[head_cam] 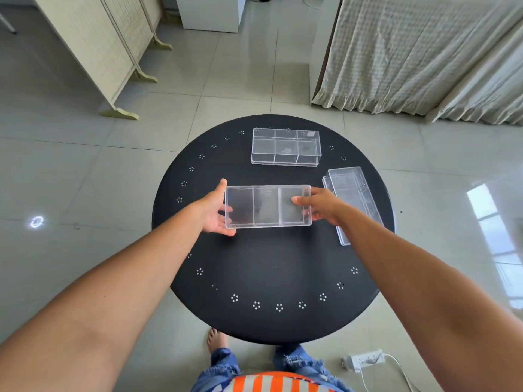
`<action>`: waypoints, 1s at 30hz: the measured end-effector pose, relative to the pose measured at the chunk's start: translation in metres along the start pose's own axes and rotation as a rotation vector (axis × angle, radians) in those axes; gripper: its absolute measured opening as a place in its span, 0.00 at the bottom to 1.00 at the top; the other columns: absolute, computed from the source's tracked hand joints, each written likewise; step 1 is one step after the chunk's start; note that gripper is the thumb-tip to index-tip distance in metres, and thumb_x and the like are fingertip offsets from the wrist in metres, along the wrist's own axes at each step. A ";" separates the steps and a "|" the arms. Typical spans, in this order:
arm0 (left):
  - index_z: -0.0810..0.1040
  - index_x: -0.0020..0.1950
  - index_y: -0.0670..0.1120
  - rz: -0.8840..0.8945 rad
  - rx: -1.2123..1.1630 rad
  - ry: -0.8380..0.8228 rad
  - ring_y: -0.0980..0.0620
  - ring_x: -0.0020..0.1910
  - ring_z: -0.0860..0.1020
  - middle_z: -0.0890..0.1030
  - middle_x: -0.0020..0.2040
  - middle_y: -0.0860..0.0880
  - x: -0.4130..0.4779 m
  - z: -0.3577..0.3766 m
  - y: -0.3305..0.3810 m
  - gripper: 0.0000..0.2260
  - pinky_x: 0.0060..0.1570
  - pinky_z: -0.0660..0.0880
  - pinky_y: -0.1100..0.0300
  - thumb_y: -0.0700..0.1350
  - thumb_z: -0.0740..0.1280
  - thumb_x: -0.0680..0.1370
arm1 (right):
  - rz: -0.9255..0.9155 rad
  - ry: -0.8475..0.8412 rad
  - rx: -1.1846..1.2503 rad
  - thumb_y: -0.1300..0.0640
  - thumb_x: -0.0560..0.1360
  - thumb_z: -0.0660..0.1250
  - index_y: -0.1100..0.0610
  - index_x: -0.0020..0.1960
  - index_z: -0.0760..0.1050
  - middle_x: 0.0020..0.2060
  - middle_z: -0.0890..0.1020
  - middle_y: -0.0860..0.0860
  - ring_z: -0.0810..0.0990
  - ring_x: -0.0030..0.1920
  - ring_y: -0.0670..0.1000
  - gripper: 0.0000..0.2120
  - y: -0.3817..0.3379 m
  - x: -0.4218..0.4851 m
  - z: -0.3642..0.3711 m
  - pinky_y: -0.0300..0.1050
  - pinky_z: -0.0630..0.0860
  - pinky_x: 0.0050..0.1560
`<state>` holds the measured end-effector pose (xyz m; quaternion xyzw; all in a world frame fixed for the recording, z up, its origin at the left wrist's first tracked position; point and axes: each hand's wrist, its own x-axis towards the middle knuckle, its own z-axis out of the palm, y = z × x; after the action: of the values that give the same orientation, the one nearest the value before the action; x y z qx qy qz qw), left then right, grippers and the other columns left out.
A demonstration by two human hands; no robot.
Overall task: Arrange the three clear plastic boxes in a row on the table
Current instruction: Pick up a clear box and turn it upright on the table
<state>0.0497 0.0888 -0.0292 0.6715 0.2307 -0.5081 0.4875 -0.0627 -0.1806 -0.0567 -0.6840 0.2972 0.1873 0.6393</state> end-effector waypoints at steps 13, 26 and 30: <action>0.62 0.77 0.43 0.083 0.345 0.199 0.36 0.67 0.74 0.70 0.71 0.37 0.008 0.035 -0.018 0.31 0.53 0.77 0.43 0.62 0.54 0.80 | 0.136 0.256 -0.026 0.45 0.75 0.70 0.61 0.58 0.78 0.47 0.78 0.53 0.76 0.40 0.54 0.21 0.020 0.003 0.024 0.46 0.74 0.39; 0.66 0.74 0.41 0.148 0.390 0.357 0.39 0.63 0.75 0.73 0.69 0.40 0.017 0.030 -0.026 0.27 0.57 0.77 0.45 0.56 0.60 0.80 | 0.158 0.372 0.028 0.45 0.73 0.70 0.61 0.60 0.78 0.55 0.83 0.57 0.82 0.51 0.57 0.23 0.026 0.003 0.049 0.53 0.80 0.56; 0.65 0.74 0.43 0.185 0.418 0.407 0.40 0.64 0.74 0.73 0.68 0.41 0.019 0.030 -0.027 0.28 0.52 0.75 0.50 0.53 0.64 0.78 | 0.142 0.370 0.021 0.47 0.75 0.68 0.60 0.54 0.79 0.48 0.82 0.56 0.82 0.47 0.57 0.16 0.025 0.000 0.049 0.56 0.81 0.55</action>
<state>0.0215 0.0695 -0.0583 0.8635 0.1520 -0.3532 0.3264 -0.0725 -0.1323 -0.0813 -0.6775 0.4590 0.1000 0.5660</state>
